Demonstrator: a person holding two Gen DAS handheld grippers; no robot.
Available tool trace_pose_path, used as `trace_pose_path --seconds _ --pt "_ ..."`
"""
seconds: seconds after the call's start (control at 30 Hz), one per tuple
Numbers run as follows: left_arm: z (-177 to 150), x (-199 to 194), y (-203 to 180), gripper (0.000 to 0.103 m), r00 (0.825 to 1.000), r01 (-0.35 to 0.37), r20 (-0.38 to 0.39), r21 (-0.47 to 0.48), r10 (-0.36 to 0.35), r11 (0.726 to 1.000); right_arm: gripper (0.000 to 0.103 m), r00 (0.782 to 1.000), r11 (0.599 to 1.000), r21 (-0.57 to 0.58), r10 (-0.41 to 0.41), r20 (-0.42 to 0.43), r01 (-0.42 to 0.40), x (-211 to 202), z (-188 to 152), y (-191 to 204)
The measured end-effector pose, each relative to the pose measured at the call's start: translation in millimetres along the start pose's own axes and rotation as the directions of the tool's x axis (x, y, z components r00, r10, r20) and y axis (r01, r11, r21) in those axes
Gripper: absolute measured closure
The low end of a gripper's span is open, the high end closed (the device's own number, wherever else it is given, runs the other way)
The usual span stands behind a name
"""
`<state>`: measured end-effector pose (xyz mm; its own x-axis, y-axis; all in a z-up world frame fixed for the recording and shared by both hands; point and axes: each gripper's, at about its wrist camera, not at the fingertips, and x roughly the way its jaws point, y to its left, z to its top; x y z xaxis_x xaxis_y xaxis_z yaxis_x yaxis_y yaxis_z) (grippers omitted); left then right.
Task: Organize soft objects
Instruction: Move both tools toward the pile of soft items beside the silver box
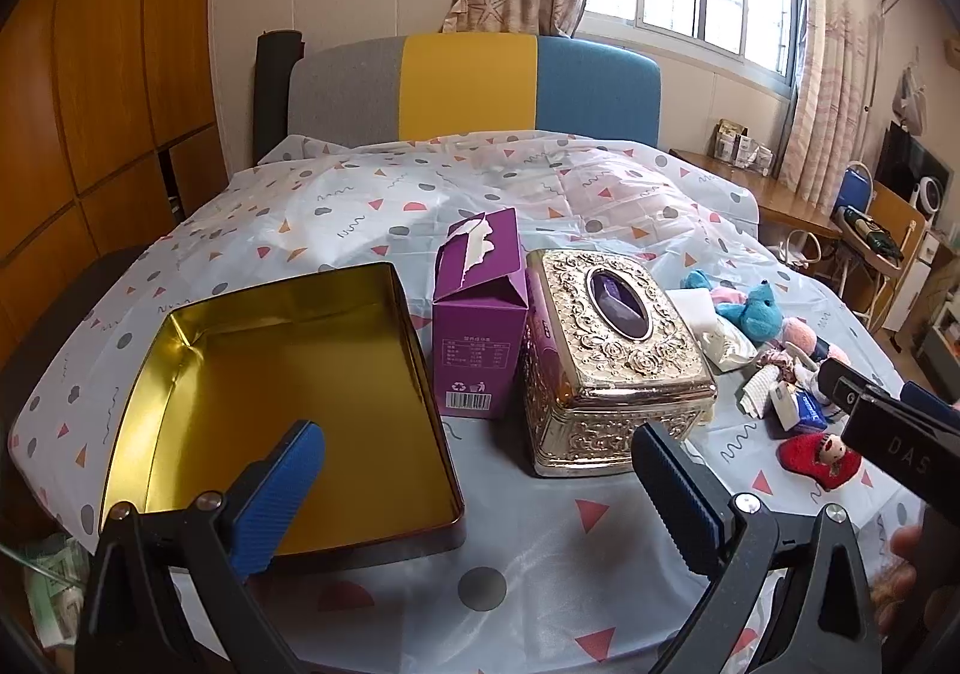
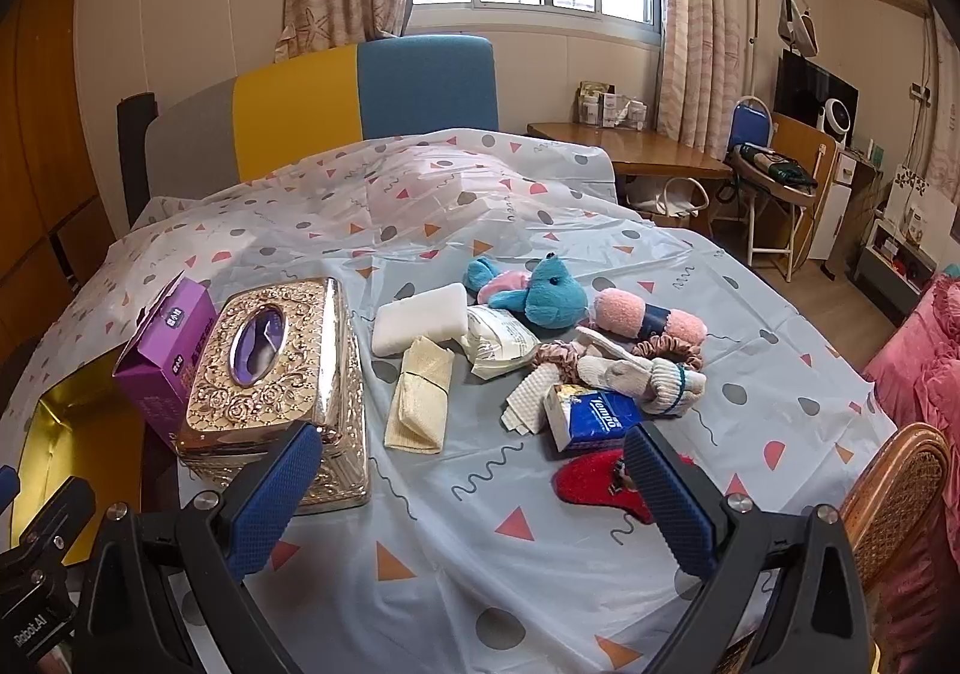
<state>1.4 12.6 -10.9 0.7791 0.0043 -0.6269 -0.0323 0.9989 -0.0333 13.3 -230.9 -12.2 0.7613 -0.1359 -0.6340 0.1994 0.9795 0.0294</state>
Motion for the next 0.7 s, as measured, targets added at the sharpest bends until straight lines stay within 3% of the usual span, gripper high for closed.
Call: trace_pose_path --seconds 0.7 --pt "-3 5 -15 0.000 1.000 0.026 -0.013 0.062 -0.025 0.998 0.000 1.000 0.999 0.039 -0.019 -0.015 0.020 11 5 -31"
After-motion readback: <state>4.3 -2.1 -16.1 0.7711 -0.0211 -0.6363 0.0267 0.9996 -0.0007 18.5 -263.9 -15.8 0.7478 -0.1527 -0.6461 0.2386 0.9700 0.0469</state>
